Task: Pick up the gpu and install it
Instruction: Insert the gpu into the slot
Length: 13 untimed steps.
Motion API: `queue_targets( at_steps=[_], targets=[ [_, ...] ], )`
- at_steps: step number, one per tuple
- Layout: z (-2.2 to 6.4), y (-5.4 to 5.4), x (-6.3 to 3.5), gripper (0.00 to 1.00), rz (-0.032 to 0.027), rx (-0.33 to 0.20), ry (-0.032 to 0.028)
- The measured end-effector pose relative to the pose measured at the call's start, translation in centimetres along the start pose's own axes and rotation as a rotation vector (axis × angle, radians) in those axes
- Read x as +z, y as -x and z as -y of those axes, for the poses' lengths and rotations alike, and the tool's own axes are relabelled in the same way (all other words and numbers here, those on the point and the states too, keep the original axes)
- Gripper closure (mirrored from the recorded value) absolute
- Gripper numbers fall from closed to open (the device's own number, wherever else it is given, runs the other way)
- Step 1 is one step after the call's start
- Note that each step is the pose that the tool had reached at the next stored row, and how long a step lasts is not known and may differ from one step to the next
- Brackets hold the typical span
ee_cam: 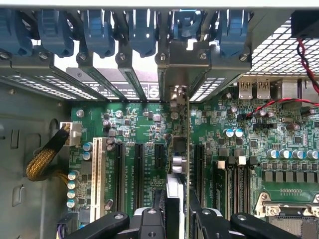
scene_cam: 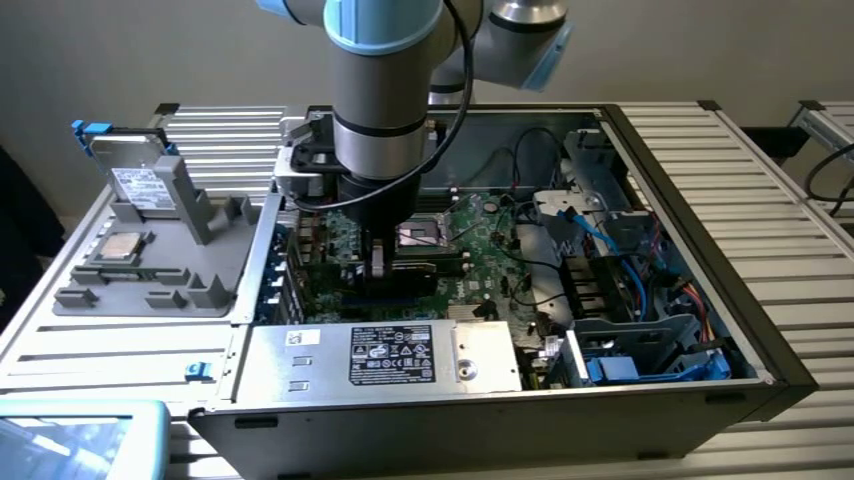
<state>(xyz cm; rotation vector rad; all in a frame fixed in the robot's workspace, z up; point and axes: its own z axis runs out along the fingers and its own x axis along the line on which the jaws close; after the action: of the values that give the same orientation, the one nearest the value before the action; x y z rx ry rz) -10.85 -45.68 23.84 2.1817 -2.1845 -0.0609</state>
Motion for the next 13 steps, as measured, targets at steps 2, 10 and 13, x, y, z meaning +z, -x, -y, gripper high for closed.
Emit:
queue_targets(
  at_steps=[2,10,13],
  targets=[
    [0.00,0.00,0.02,0.71,0.0000,0.001,0.0000],
    [-0.02,0.00,0.09,0.71,0.0000,0.001,0.0000],
    [-0.02,0.00,0.12,0.71,0.0000,0.001,0.0001]
  ],
)
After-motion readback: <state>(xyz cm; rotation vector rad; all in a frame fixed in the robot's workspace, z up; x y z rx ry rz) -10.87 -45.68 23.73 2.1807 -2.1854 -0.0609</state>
